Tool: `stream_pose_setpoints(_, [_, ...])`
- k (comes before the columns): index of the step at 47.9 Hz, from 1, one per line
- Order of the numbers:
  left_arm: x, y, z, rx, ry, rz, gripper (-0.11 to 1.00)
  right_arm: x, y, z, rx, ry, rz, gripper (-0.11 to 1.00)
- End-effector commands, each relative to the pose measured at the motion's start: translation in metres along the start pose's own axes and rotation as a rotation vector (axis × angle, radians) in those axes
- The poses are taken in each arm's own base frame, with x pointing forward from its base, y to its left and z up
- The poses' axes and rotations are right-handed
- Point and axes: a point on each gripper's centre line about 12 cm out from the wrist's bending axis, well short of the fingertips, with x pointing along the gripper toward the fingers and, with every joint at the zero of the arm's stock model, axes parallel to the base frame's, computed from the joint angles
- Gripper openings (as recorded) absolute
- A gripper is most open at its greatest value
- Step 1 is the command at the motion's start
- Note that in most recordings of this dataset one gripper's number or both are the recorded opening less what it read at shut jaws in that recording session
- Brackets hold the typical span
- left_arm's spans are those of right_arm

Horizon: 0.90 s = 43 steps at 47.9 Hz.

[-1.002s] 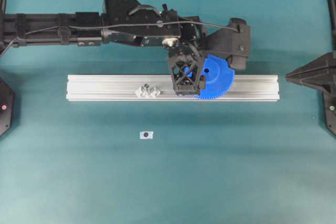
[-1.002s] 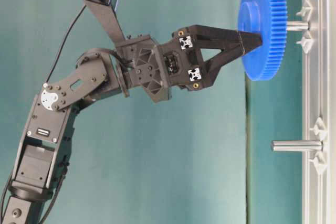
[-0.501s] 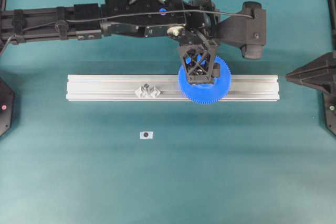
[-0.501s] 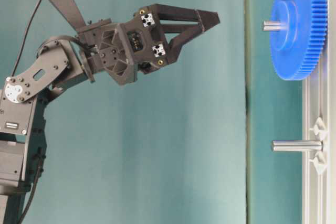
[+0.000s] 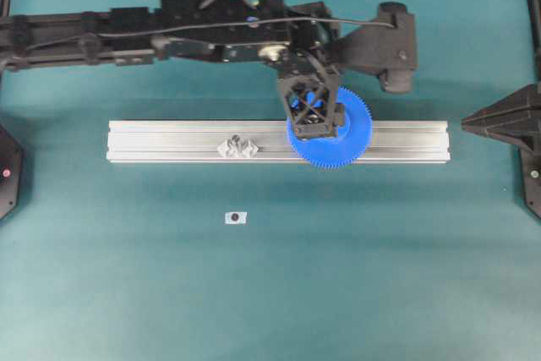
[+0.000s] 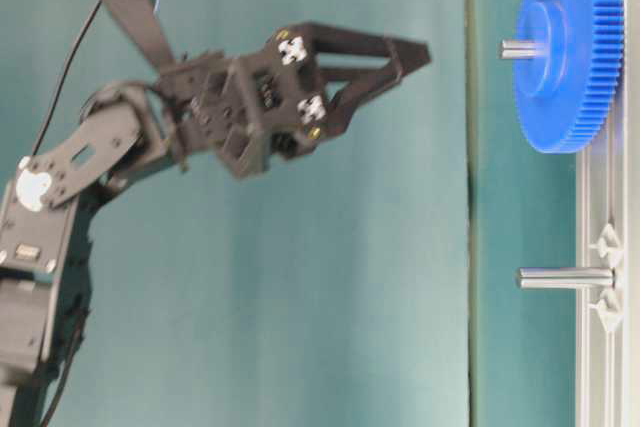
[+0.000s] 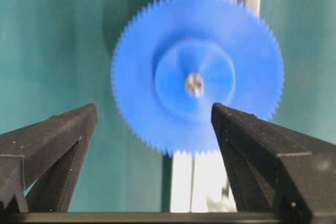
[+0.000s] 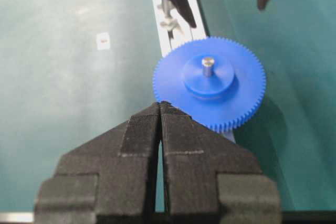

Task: Find the location of the shaft and insert the large gear.
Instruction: 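Open the left gripper and withdraw it leftward from the gear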

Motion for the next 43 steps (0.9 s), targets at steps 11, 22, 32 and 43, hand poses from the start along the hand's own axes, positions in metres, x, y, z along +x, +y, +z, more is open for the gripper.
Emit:
stream_pose_setpoints(11, [-0.052,-0.019,-0.005,-0.006,-0.081,-0.009,0.90,0.000,0.000,0.003,0.009,-0.007,-0.003,0.03])
stream_pose_setpoints(22, [-0.073,-0.041,-0.014,-0.041,-0.157,-0.033,0.90,0.000,0.000,0.002,0.010,-0.005,-0.002,0.03])
stream_pose_setpoints(32, [-0.090,-0.047,-0.027,-0.089,-0.256,-0.045,0.90,0.001,0.000,0.001,0.013,0.000,-0.002,0.03])
stream_pose_setpoints(43, [-0.100,-0.048,-0.042,-0.095,-0.302,-0.046,0.90,0.000,0.000,0.001,0.013,-0.002,-0.002,0.03])
